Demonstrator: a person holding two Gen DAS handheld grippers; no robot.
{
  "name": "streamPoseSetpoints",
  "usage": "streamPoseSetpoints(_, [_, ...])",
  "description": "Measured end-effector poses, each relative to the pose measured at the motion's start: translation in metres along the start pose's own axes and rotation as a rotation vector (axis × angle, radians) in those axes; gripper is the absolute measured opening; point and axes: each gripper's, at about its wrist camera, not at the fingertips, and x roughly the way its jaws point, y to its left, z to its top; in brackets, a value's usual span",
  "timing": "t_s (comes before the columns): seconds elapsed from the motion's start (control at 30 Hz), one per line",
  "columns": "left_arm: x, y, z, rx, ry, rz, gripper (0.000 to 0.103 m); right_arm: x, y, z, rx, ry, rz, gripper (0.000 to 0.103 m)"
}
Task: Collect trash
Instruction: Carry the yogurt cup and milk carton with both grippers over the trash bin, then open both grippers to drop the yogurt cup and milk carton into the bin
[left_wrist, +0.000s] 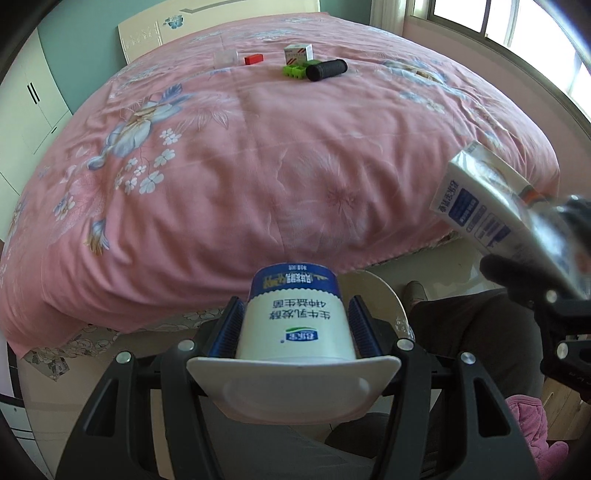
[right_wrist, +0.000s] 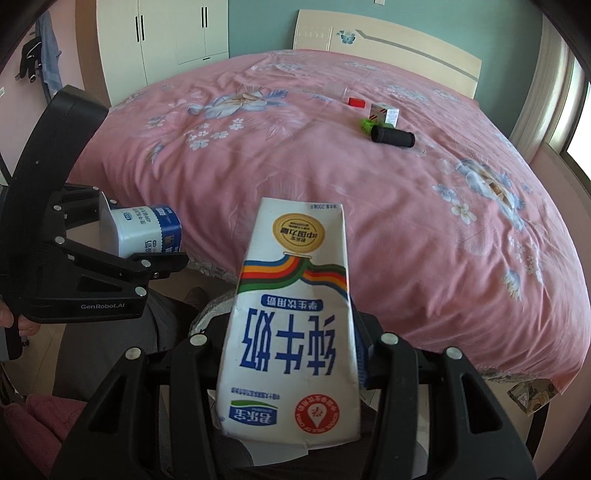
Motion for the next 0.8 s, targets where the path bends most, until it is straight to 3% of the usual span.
streamPoseSetpoints(0.6, [0.116, -0.015, -0.044, -0.047, 0.267, -0.064, 0.061, 0.122, 0.029, -0.086, 0.044, 0.340, 0.106, 0.049])
streamPoseSetpoints(0.8, [0.147, -0.013, -0.051, -0.125, 0.333, -0.139, 0.061, 0.152, 0.035, -0.100, 0.071, 0.419, 0.131, 0.049])
